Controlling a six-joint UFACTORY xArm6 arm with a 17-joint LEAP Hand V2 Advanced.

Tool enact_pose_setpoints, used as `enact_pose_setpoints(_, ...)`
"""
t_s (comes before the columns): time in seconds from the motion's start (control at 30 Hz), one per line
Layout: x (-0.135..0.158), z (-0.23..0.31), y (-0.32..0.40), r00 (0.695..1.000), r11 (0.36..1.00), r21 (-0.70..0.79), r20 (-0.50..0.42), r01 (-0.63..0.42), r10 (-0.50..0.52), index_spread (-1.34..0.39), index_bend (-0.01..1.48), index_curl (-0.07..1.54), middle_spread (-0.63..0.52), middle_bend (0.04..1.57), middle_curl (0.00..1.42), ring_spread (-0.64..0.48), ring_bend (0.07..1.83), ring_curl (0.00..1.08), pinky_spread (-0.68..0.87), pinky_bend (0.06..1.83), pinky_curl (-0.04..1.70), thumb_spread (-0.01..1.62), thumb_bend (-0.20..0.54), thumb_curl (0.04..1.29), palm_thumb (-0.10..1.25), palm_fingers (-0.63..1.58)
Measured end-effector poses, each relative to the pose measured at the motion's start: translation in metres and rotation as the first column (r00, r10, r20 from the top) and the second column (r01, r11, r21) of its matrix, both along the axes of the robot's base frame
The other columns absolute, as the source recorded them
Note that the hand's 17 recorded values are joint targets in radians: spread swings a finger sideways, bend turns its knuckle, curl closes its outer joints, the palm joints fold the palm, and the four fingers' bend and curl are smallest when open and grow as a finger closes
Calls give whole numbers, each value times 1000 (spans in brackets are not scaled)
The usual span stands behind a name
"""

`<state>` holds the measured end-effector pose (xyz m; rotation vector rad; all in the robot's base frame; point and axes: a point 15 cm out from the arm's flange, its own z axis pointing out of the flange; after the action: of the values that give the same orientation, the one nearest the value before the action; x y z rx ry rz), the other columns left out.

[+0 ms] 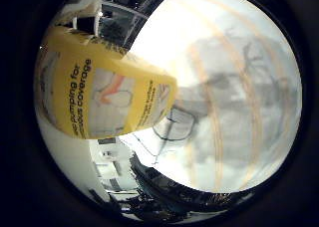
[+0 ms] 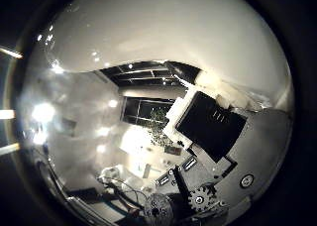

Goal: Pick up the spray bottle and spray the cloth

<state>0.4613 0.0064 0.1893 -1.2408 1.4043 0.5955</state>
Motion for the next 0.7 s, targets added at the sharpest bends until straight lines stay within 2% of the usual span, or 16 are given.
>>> enact_pose_setpoints(0.37,47,90,66,988,989,-44,66,-140,142,-178,1196,707,-72,1370,626,-152,1462,619,-150,1086,1217,1045,-9,609,1090,1179)
enact_pose_setpoints(0.5,46,109,104,969,967,-80,32,-243,246,-177,1196,699,-72,1371,618,-155,1467,613,-154,1060,1263,1032,-11,623,1106,1184)
enact_pose_setpoints(0.7,39,128,126,920,882,-263,-68,-391,387,-178,1203,696,-71,1374,611,-157,1473,604,-162,1026,1325,1022,-13,633,1108,1185)
